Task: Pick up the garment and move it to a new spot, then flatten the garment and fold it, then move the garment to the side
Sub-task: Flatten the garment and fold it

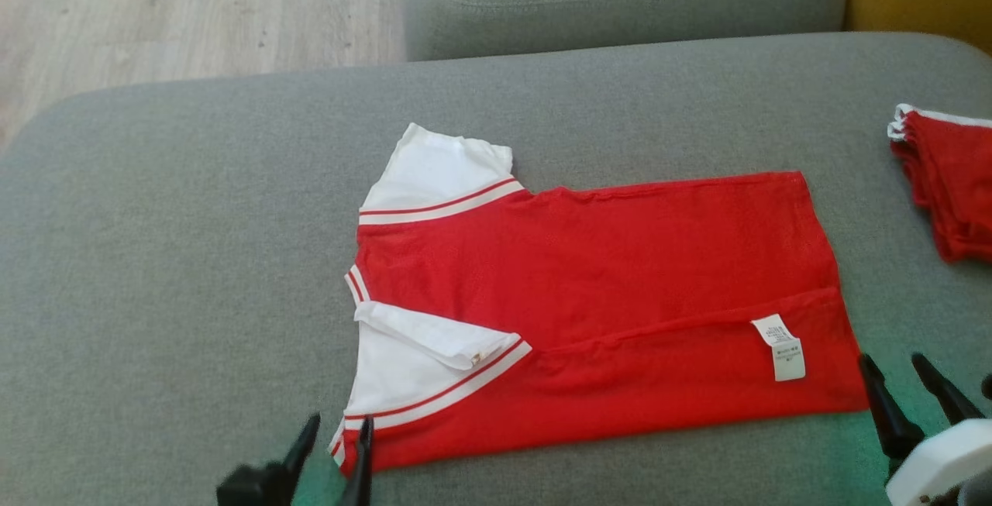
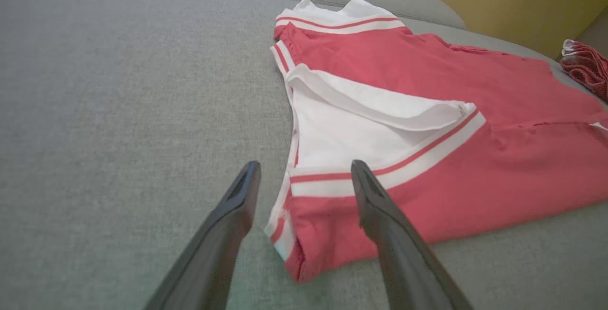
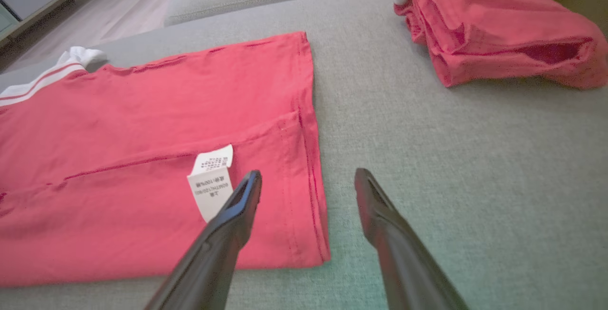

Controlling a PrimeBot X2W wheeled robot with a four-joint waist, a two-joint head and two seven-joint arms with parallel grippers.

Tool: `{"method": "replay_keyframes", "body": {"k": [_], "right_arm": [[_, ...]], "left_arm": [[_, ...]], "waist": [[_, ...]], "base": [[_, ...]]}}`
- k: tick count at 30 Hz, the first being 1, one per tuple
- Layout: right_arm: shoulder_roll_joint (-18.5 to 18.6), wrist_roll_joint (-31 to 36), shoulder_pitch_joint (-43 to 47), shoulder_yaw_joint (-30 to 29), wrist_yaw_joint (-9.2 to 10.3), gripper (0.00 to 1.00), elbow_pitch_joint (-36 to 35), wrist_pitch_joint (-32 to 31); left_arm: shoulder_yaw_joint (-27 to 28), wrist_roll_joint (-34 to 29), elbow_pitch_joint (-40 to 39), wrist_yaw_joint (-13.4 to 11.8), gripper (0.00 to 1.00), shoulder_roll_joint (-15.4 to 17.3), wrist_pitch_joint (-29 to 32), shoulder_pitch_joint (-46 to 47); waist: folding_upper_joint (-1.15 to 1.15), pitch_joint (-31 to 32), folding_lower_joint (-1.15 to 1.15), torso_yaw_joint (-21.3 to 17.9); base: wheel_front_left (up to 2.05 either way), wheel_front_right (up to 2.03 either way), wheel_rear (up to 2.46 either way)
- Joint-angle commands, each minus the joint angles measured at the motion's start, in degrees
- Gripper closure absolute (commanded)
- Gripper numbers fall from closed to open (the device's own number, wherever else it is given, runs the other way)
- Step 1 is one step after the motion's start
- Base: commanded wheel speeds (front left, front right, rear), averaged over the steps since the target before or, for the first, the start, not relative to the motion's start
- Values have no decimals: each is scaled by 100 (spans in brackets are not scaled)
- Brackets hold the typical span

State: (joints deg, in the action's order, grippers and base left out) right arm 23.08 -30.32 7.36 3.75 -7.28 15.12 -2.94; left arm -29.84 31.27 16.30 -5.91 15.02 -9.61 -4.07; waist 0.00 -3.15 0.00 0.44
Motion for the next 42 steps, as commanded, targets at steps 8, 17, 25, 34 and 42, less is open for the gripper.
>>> {"method": "replay_keyframes", "body": {"k": [8, 17, 25, 34, 42], "right_arm": [[3, 373, -347, -116, -21, 0, -574, 186], [-6, 502, -1023, 165, -21, 0, -661, 240], [61, 401, -1575, 457, -21, 0, -602, 359], [102, 312, -1921, 621, -21, 0, -554, 476], [81, 265, -2065, 726, -21, 0, -366, 633]], "left_arm": [[272, -47, -919, 200, 0, 784, 1054, 1350], [248, 133, -872, 1107, 0, 1292, 2519, 3850], [-119, 548, 529, 1327, 0, 1437, 3512, 5623], [-615, 909, 1535, 1338, 0, 1639, 4204, 6528], [-964, 1088, 1792, 1338, 0, 1806, 4200, 6665]], "waist": [[0, -402, 0, -60], [0, -1250, 0, -247], [0, -1924, 0, -702], [0, -2432, 0, -1084], [0, -2495, 0, -1217]], "base": [[0, 0, 0], [0, 0, 0], [0, 0, 0], [0, 0, 0], [0, 0, 0]]}}
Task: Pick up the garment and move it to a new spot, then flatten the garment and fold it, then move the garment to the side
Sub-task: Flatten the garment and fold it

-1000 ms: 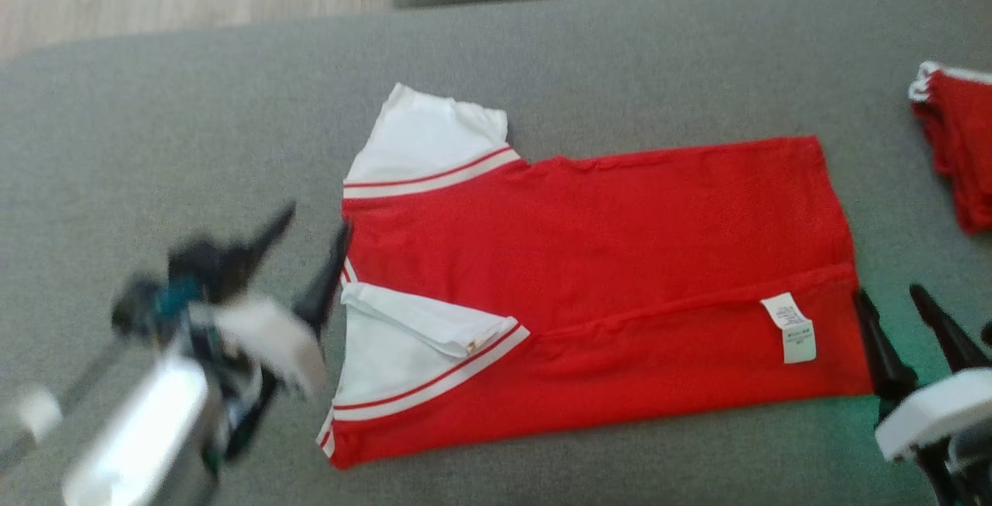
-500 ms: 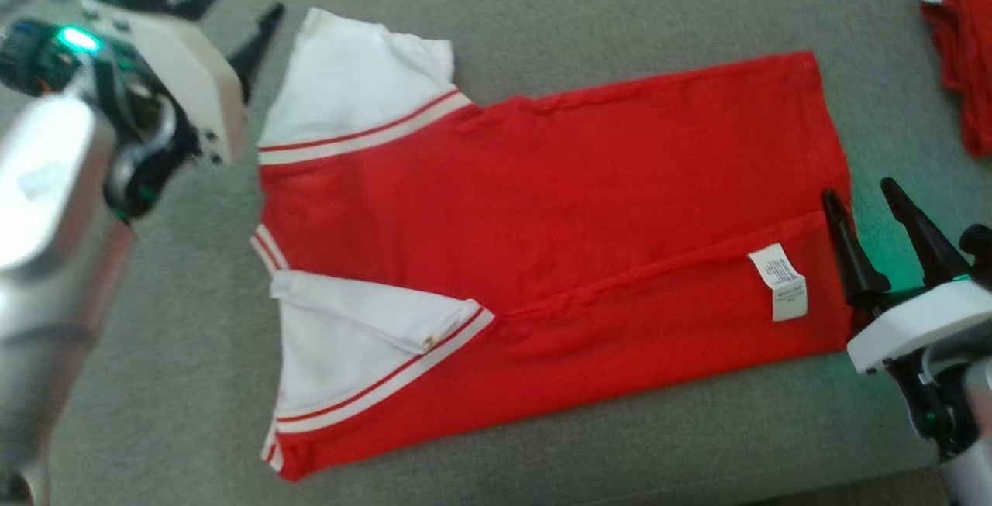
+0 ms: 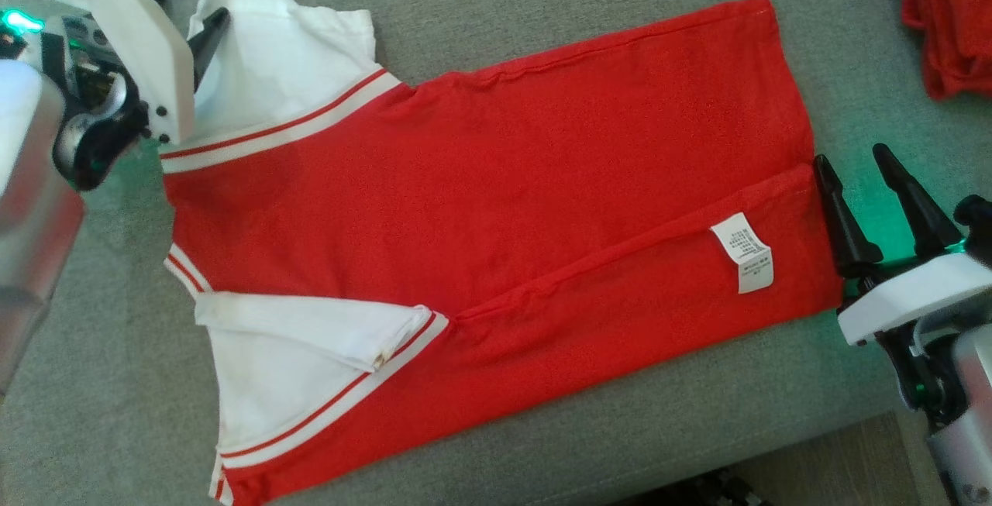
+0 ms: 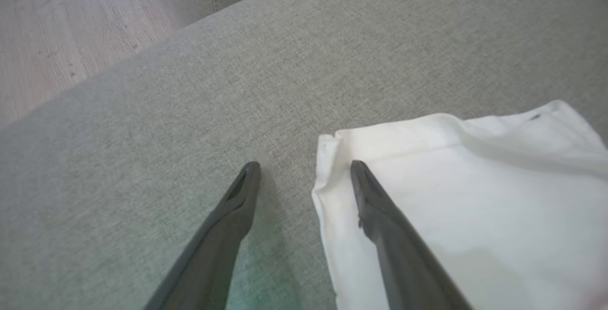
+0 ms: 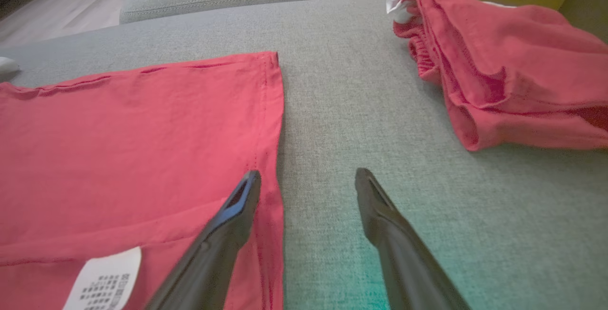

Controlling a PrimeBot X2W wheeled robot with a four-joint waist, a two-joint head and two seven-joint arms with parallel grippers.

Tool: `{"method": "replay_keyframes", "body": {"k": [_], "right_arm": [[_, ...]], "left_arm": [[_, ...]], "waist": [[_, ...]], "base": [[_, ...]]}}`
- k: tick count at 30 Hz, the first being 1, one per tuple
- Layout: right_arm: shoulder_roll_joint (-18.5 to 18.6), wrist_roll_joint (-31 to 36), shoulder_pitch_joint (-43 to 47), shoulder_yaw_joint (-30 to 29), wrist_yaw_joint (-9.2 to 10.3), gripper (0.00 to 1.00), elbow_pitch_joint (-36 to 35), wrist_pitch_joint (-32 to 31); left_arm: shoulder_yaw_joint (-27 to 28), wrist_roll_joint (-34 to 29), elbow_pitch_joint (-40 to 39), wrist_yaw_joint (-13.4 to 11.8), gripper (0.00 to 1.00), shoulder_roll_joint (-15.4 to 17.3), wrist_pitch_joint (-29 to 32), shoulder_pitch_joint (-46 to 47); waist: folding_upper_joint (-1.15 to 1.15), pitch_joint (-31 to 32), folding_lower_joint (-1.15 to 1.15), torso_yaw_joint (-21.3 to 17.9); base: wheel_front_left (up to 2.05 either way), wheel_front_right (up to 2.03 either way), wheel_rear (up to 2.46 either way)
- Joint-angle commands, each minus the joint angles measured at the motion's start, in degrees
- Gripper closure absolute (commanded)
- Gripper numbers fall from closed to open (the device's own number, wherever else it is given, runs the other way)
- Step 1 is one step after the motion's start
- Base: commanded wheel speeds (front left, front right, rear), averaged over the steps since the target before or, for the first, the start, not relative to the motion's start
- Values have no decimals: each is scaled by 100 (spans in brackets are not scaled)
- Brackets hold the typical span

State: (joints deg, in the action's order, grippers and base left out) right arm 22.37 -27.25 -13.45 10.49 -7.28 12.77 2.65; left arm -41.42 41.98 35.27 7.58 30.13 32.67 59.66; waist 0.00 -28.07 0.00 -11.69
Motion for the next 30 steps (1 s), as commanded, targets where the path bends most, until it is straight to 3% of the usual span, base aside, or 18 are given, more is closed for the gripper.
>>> {"method": "replay_keyframes", "body": {"k": [1, 16, 17, 18, 19, 20, 30], "right_arm": [[150, -48, 5, 64, -21, 0, -101, 93], [147, -67, -153, 232, -21, 0, 185, 253], [152, -70, -159, 239, -21, 0, 194, 249], [157, -74, -163, 242, -21, 0, 199, 245], [165, -78, -167, 243, -21, 0, 201, 240], [174, -82, -171, 240, -21, 0, 201, 236], [251, -187, -373, 285, -21, 0, 116, 76]], "left_arm": [[154, 38, -85, -10, 0, 310, -43, 308], [-425, 437, 58, -9, 0, 405, -74, 553], [-453, 470, 58, -9, 17, 407, -82, 567], [-482, 498, 58, -9, 51, 409, -92, 584], [-516, 524, 50, -9, 72, 411, -109, 602], [-547, 547, 49, -9, 100, 415, -128, 620], [-945, 678, -59, -9, 100, 534, -645, 736]], "waist": [[0, -5, 0, -16], [0, 0, 0, -157], [0, -2, 0, -162], [0, -5, 0, -165], [0, -11, 0, -165], [0, -16, 0, -163], [0, 92, 0, -73]], "base": [[0, 0, 0], [0, 0, 0], [0, 0, 0], [0, 0, 0], [0, 0, 0], [0, 0, 0], [0, 0, 0]]}}
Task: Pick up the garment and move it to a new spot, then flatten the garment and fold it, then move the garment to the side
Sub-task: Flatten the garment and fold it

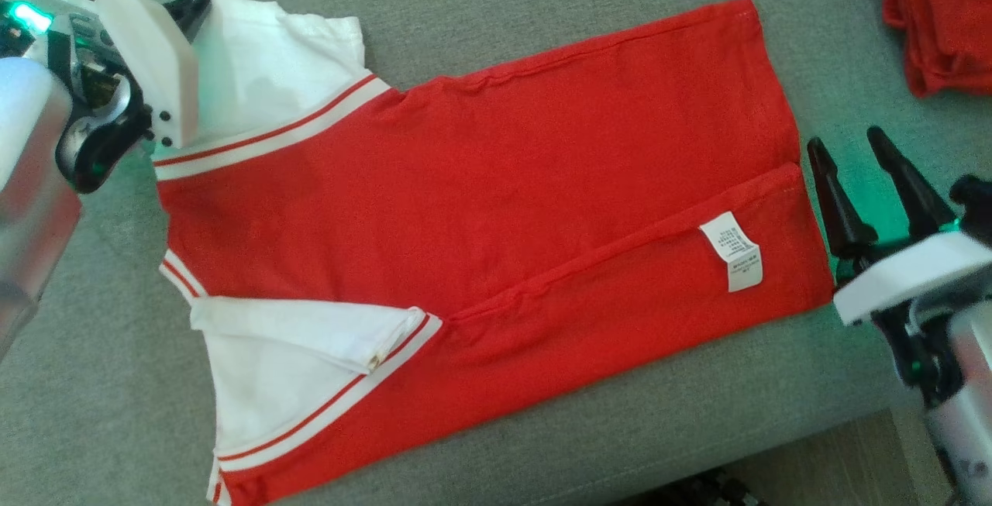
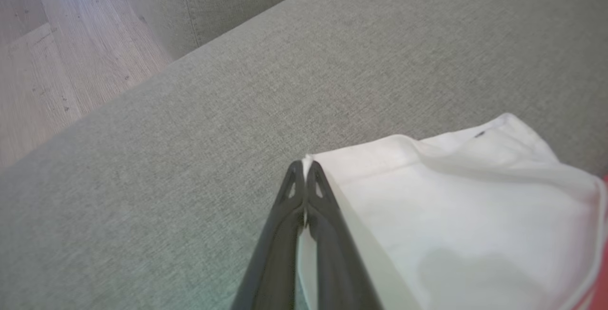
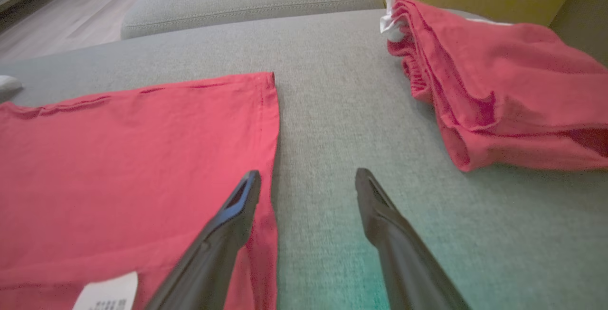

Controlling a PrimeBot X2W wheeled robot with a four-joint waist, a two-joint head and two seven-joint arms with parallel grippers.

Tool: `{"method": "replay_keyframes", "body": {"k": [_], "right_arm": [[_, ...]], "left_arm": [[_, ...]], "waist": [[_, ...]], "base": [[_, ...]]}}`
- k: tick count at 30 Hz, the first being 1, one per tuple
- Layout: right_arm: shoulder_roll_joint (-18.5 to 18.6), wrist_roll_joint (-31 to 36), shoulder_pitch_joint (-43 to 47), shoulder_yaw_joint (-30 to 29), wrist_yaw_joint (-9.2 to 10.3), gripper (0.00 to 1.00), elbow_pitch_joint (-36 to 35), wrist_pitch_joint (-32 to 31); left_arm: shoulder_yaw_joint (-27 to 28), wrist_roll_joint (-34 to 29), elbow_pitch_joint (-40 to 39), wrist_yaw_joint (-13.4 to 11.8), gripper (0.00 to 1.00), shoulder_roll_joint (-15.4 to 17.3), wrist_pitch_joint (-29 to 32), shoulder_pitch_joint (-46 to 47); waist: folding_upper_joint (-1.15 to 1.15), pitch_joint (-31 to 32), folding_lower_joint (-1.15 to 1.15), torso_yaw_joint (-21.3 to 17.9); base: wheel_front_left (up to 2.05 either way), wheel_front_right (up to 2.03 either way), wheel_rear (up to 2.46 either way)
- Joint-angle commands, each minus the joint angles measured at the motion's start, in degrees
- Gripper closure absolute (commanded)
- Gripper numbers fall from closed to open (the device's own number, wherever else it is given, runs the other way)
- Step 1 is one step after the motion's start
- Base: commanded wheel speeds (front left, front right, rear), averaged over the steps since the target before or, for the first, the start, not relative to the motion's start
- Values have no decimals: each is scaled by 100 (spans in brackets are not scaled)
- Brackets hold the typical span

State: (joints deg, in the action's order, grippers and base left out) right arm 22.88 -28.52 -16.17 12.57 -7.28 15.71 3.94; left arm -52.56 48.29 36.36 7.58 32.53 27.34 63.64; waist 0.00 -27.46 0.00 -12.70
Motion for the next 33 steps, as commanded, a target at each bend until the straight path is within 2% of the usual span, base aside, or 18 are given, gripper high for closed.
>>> {"method": "replay_keyframes", "body": {"k": [1, 7, 12, 17, 19, 23, 25, 29, 33], "right_arm": [[212, -99, -182, 113, -21, 0, -188, -110], [259, -426, -871, 335, -21, 0, 48, -754], [219, -753, -1761, 713, -21, 0, 635, -1409], [213, -866, -2343, 1015, -21, 0, 1292, -1668], [207, -911, -2539, 1142, -21, 15, 1586, -1647], [222, -1017, -2702, 1296, -21, 33, 1802, -1500], [249, -1064, -2760, 1378, -21, 51, 1883, -1420], [294, -1167, -2869, 1560, -21, 61, 1985, -1277], [356, -1281, -2960, 1712, -21, 100, 2095, -1200]], "left_arm": [[131, 78, -189, -9, 100, 302, -171, 351], [-82, 245, -327, -9, 100, 303, -328, 473], [-286, 348, -434, -9, 100, 256, -425, 603], [-467, 448, -506, -9, 100, 229, -514, 695], [-562, 502, -529, -9, 100, 244, -563, 745], [-666, 564, -529, -9, 100, 255, -630, 817], [-712, 588, -515, -9, 100, 253, -670, 845], [-806, 661, -476, -9, 100, 236, -721, 890], [-888, 738, -431, -9, 100, 195, -764, 947]], "waist": [[0, 43, 0, 47], [0, 62, 0, 173], [0, 47, 0, 311], [0, 28, 0, 444], [0, 17, 0, 491], [0, -12, 0, 536], [0, -22, 0, 548], [0, -32, 0, 564], [0, -45, 0, 583]], "base": [[0, 0, 0], [0, 0, 0], [0, 0, 0], [0, 0, 0], [0, 0, 0], [0, 0, 0], [0, 0, 0], [0, 0, 0], [0, 0, 0]]}}
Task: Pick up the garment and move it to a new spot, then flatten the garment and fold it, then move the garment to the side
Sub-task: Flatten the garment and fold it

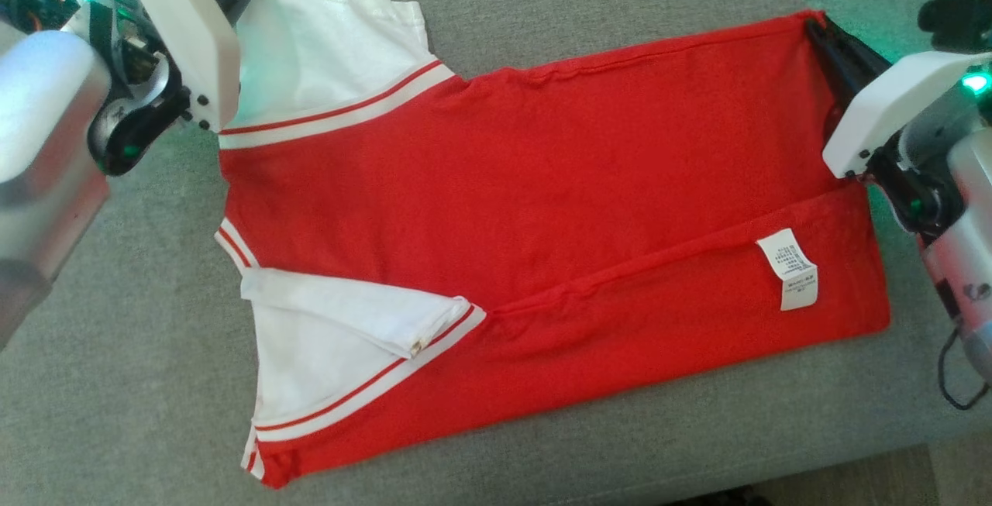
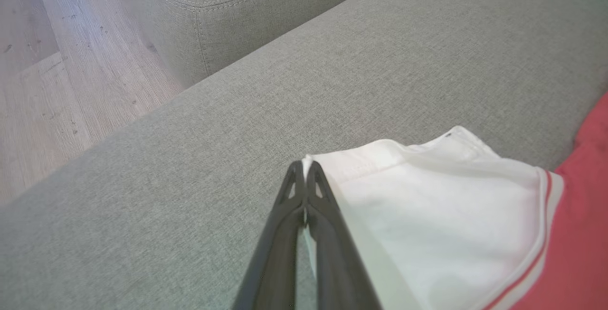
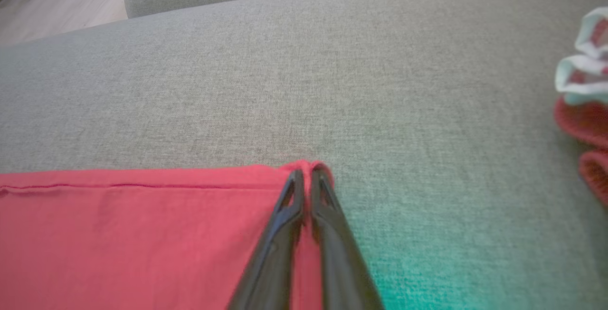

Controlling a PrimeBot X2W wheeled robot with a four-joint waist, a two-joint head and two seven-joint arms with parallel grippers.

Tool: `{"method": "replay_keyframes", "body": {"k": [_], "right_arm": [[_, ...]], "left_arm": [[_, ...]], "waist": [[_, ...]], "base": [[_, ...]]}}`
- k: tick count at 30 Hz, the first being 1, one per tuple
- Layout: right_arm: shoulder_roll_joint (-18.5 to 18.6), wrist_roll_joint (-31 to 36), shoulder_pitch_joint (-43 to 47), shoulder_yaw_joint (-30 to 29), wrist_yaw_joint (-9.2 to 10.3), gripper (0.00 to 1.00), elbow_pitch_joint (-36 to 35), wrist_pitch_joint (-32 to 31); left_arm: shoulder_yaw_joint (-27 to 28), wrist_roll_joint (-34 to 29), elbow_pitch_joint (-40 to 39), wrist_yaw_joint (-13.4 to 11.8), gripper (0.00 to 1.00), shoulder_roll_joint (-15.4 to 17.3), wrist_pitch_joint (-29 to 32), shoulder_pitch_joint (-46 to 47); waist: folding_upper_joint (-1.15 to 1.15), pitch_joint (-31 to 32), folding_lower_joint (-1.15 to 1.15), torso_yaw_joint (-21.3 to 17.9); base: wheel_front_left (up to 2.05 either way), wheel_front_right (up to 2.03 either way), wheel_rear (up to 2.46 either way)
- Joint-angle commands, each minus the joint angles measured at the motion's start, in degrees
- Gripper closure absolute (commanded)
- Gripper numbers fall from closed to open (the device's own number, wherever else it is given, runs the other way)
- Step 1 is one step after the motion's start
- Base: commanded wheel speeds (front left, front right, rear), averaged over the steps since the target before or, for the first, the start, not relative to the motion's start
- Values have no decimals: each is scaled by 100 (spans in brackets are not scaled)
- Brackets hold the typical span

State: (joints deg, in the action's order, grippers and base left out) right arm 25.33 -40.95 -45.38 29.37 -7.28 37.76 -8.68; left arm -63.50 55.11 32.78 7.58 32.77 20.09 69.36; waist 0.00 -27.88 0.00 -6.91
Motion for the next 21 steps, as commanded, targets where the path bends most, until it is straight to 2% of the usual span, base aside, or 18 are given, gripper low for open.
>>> {"method": "replay_keyframes", "body": {"k": [1, 8, 17, 21], "right_arm": [[130, -50, -70, 67, -21, 100, -95, 100], [239, -231, -357, 165, -21, 100, -58, 408], [654, -925, -915, 50, -21, 100, -182, 328], [723, -1066, -1044, 51, -21, 100, -132, 312]], "left_arm": [[184, 73, -63, -9, 100, 159, -50, 390], [42, 50, -92, -9, 100, 198, -433, 548], [96, -205, 83, -9, 100, 131, -1601, 1031], [57, -171, 201, -9, 100, 50, -1892, 1037]], "waist": [[0, -7, 0, 10], [0, -22, 0, 23], [0, -44, 0, 198], [0, 56, 0, 287]], "base": [[0, 0, 0], [0, 0, 0], [0, 0, 0], [0, 0, 0]]}}
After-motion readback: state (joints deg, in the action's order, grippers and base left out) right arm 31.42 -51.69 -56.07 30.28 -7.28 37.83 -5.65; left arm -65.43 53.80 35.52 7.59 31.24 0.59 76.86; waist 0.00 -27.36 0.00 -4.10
